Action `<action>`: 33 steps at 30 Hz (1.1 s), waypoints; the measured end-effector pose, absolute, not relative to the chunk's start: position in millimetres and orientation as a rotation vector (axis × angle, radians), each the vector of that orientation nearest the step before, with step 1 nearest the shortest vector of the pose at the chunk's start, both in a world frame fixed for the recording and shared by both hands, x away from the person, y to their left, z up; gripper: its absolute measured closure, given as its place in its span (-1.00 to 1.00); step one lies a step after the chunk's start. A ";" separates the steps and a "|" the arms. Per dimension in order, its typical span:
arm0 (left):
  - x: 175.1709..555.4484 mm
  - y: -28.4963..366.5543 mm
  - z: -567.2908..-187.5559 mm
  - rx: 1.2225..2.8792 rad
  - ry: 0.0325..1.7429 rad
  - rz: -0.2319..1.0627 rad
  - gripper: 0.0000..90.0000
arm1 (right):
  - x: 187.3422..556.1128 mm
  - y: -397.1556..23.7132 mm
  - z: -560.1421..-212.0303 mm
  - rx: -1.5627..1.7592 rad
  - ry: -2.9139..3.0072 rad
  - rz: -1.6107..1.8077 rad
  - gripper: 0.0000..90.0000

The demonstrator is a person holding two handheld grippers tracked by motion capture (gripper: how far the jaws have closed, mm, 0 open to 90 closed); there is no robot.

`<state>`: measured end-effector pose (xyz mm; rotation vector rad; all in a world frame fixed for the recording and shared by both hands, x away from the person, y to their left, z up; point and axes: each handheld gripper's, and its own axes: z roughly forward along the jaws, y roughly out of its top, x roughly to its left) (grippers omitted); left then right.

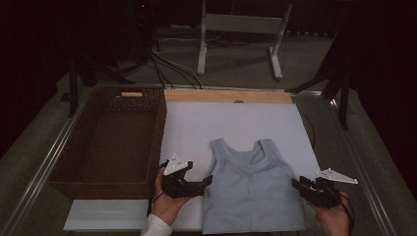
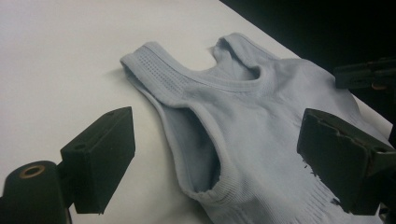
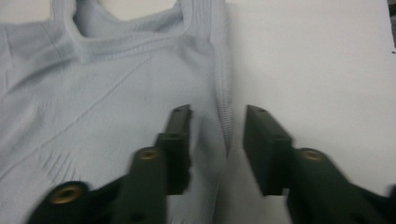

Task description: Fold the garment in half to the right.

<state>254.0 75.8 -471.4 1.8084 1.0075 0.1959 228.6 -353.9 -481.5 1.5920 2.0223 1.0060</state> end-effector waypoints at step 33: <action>236.9 59.8 -492.8 1.895 1.021 0.121 -0.65 | 229.2 -353.3 -479.9 1.585 1.929 1.057 -0.65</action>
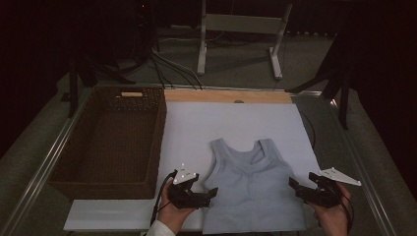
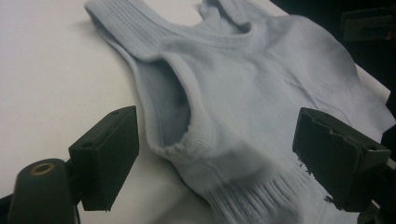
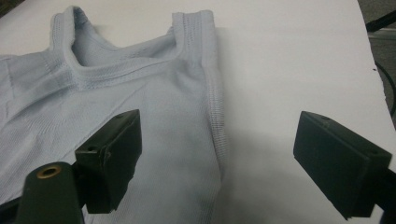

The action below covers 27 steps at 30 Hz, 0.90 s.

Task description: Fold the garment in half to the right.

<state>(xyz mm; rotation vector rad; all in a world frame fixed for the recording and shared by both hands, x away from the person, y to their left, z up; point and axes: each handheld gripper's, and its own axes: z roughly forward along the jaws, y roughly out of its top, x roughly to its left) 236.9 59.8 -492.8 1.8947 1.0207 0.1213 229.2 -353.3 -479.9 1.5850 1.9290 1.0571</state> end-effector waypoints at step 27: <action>235.8 43.7 -517.4 1.996 1.046 0.063 -0.64 | 226.9 -349.3 -477.0 1.535 1.940 1.073 -0.65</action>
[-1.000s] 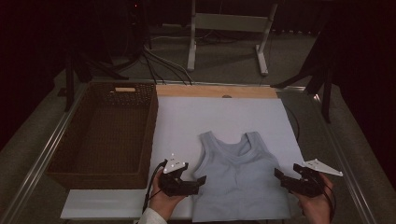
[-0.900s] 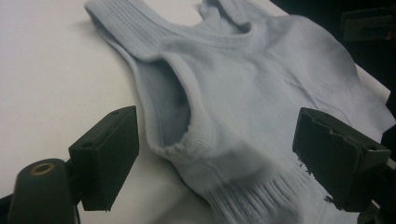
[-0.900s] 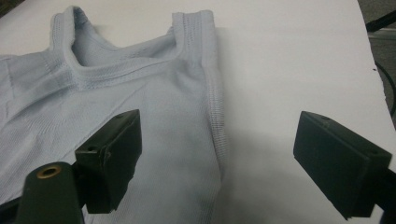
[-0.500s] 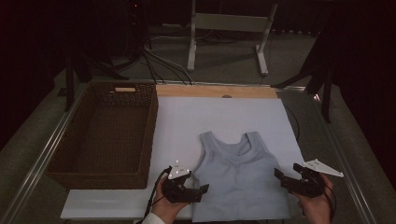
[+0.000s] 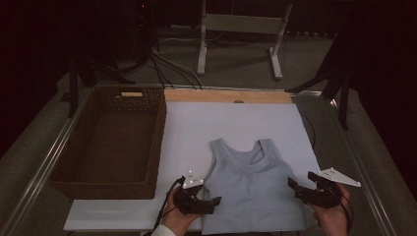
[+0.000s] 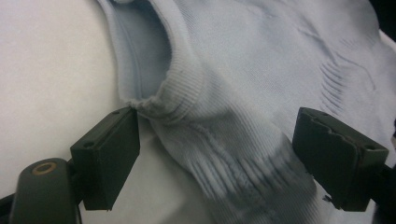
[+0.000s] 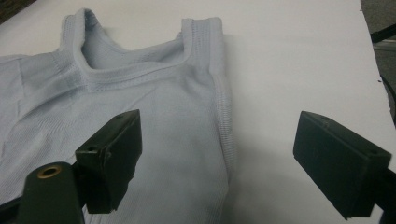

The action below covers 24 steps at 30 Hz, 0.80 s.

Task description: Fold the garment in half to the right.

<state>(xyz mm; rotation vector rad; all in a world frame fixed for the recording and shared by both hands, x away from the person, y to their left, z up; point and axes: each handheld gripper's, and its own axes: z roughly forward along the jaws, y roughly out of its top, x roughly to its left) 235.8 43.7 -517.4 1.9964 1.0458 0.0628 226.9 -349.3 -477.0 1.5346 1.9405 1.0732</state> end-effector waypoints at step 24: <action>259.5 50.2 -505.9 1.949 1.106 0.019 0.83 | 226.8 -344.1 -476.3 1.512 1.959 1.084 -0.65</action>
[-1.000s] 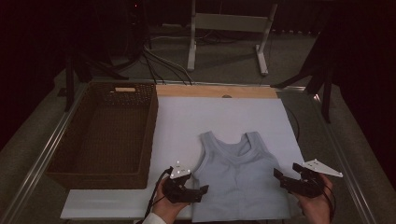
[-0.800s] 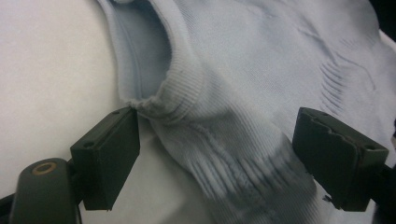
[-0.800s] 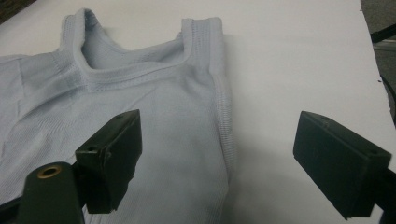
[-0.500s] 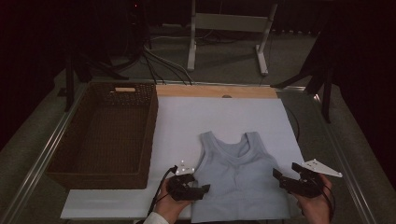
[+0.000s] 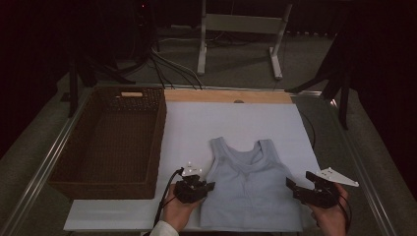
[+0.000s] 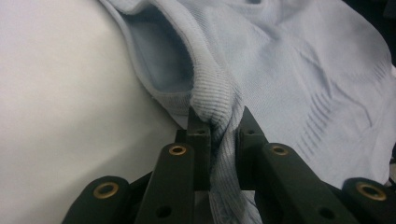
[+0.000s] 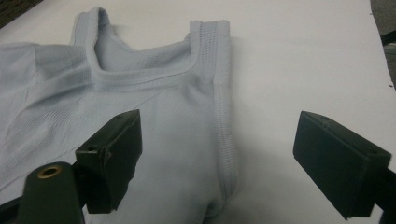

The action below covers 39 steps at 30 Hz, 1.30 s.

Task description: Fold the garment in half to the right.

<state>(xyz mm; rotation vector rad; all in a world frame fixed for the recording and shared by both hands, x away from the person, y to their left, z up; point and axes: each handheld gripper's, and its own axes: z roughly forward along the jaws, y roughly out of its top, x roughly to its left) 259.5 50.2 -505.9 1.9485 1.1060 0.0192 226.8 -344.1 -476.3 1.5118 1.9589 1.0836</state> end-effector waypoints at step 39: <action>255.1 98.5 -480.3 1.845 1.249 0.128 0.85 | 227.8 -339.1 -477.1 1.510 1.988 1.100 -0.52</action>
